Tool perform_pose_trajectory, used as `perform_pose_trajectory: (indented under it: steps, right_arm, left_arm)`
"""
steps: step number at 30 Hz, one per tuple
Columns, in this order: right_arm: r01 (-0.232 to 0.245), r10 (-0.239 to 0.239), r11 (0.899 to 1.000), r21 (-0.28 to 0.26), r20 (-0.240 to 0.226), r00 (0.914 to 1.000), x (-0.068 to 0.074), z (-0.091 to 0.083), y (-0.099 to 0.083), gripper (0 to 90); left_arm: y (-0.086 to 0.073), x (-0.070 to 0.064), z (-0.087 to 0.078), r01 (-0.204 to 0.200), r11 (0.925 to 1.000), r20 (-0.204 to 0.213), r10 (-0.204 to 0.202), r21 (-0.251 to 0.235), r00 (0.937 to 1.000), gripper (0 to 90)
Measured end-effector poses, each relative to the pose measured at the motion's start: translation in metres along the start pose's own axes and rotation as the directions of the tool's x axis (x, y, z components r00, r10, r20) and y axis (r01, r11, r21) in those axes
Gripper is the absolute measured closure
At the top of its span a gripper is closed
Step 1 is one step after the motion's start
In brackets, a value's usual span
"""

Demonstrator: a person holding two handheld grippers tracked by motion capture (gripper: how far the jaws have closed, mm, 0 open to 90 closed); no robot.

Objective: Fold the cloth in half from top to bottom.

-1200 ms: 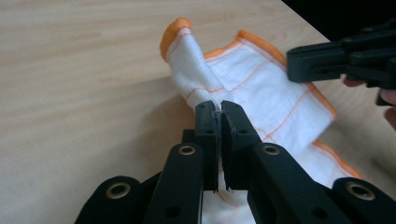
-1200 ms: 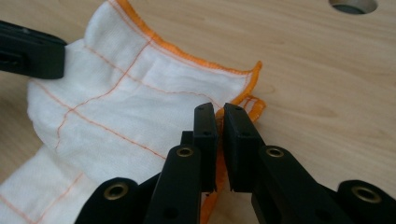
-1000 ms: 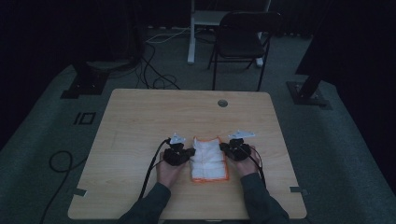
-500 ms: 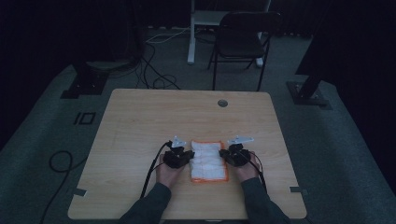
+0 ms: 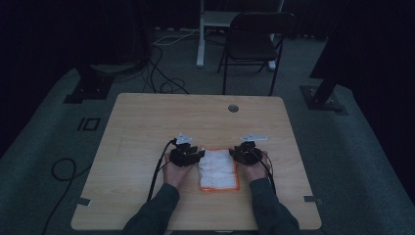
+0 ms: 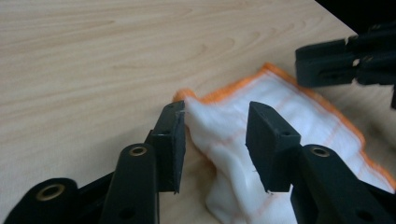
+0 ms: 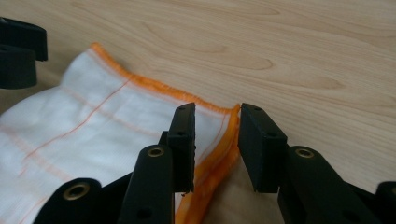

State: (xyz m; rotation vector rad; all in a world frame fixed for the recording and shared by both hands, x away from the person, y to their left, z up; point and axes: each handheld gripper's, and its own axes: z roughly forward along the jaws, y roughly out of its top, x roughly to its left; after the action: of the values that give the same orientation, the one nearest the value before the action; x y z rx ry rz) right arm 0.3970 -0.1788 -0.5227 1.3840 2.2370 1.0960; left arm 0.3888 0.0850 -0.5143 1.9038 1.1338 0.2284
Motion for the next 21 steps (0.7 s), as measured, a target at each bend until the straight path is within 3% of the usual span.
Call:
perform_pose_trajectory:
  steps: [5,11,13,17,21]
  right_arm:
    - [-0.008,0.007,0.999,0.042,0.034,0.9994,-0.001,0.016,0.002,63.7]
    - [-0.022,0.020,0.998,0.063,0.028,0.9994,-0.002,0.019,0.000,65.3]
    - [-0.019,0.018,0.997,0.069,0.018,0.9997,-0.002,0.019,0.000,71.6]
    - [-0.011,0.011,0.998,0.070,0.000,0.9999,-0.001,0.020,0.000,81.8]
    - [0.008,-0.008,0.998,0.061,0.007,0.9999,0.001,0.018,0.000,84.6]
  left_arm:
    - [0.007,0.006,0.017,0.031,0.9988,-0.008,-0.031,0.038,0.9995,53.9]
    - [0.002,0.012,0.033,0.056,0.9941,-0.020,-0.055,0.093,0.9983,55.2]
    - [0.000,0.012,0.036,0.058,0.9921,-0.013,-0.057,0.111,0.9983,59.5]
    - [0.001,0.010,0.037,0.052,0.9914,0.001,-0.053,0.120,0.9986,76.1]
    - [0.003,0.007,0.036,0.032,0.9918,0.008,-0.034,0.124,0.9994,84.6]
